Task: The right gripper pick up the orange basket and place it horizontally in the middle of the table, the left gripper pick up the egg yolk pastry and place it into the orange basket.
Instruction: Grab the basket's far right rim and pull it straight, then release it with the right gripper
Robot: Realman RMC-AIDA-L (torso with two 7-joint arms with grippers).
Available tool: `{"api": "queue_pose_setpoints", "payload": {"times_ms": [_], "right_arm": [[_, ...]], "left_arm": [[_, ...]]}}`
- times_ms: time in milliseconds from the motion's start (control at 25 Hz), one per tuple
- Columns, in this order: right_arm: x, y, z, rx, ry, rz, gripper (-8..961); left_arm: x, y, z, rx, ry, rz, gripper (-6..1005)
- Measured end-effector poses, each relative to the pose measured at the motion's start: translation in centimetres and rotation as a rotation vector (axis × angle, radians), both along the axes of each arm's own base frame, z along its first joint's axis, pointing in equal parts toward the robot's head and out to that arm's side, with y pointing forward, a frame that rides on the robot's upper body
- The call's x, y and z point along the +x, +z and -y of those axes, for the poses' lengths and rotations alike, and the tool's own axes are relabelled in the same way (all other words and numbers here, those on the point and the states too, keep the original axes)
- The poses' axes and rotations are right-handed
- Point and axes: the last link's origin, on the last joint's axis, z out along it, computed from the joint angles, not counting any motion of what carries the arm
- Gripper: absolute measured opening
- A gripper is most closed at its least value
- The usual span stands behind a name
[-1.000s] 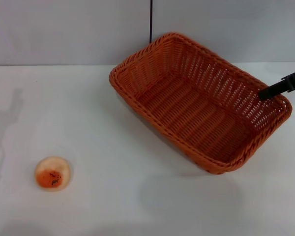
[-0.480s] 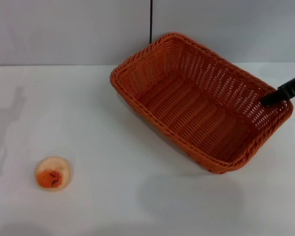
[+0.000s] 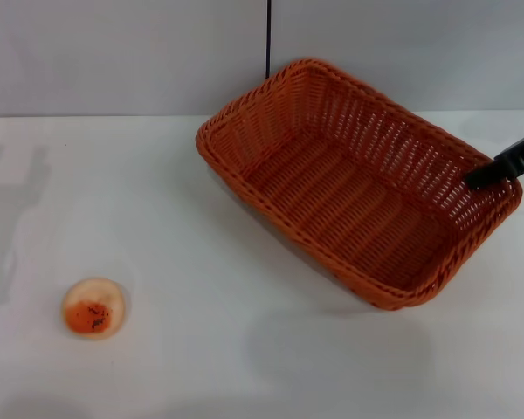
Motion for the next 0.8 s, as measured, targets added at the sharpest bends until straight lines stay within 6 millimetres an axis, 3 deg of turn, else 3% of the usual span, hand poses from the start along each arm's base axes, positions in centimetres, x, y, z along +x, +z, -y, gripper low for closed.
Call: {"api": "queue_pose_setpoints", "payload": {"times_ms": [240, 480, 800], "right_arm": [[-0.5, 1.0, 0.3, 0.030, 0.034, -0.051, 169], [-1.7, 2.8, 1.5, 0.074, 0.127, -0.215, 182], [-1.6, 4.4, 2.3, 0.129, 0.193, -0.348, 202]], "left_arm": [[0.0, 0.0, -0.1, 0.000, 0.002, -0.001, 819], [0.0, 0.0, -0.1, -0.001, 0.003, -0.001, 819], [0.0, 0.0, 0.0, 0.000, -0.001, 0.006, 818]]}}
